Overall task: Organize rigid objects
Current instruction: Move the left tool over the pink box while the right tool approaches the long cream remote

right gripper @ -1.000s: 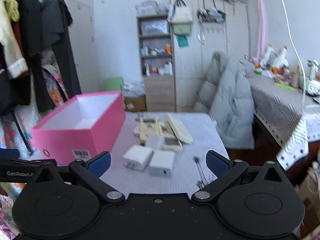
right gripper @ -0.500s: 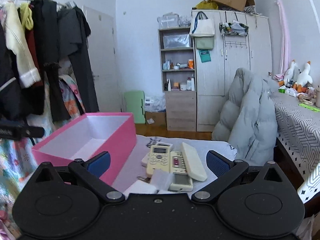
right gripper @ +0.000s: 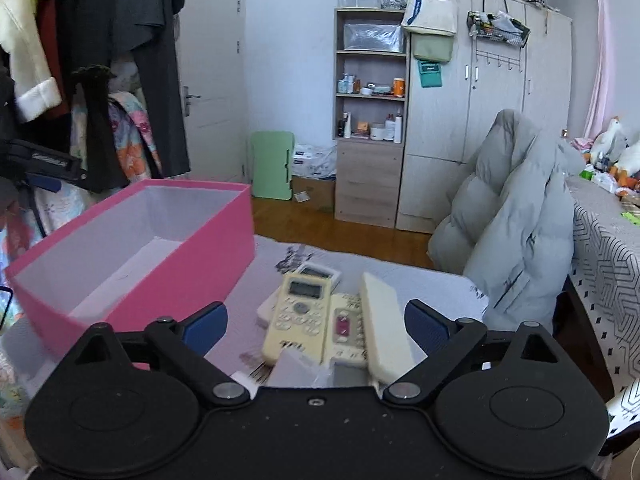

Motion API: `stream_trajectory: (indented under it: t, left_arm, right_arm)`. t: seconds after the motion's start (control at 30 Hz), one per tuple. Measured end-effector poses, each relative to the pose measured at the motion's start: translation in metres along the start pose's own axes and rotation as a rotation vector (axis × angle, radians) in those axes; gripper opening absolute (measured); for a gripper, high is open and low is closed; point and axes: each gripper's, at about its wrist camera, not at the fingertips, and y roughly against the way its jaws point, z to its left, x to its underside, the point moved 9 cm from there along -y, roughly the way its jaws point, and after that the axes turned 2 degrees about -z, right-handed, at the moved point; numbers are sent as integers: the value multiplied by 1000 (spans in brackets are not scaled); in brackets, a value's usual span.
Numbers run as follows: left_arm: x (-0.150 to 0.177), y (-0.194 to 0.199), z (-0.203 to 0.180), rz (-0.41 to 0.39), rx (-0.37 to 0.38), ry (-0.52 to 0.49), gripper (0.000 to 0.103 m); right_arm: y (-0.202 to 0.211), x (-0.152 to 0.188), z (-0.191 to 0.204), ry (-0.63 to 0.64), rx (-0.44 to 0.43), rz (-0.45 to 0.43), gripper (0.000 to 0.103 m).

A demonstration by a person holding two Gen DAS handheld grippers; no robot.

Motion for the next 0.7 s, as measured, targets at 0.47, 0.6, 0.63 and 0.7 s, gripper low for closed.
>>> stream_trajectory:
  t: [0.47, 0.6, 0.63, 0.7]
  left_arm:
    - [33, -55, 25, 172, 30, -28, 53]
    - [39, -62, 22, 216, 53, -32, 26]
    - [40, -61, 22, 216, 56, -23, 26]
    - [40, -63, 22, 226, 68, -6, 26]
  right_arm:
    - [-72, 2, -39, 30, 122, 31, 98]
    - [-94, 3, -42, 9, 94, 82, 95]
    - [-97, 5, -41, 17, 93, 93, 93]
    - [-105, 6, -40, 46, 87, 121, 89]
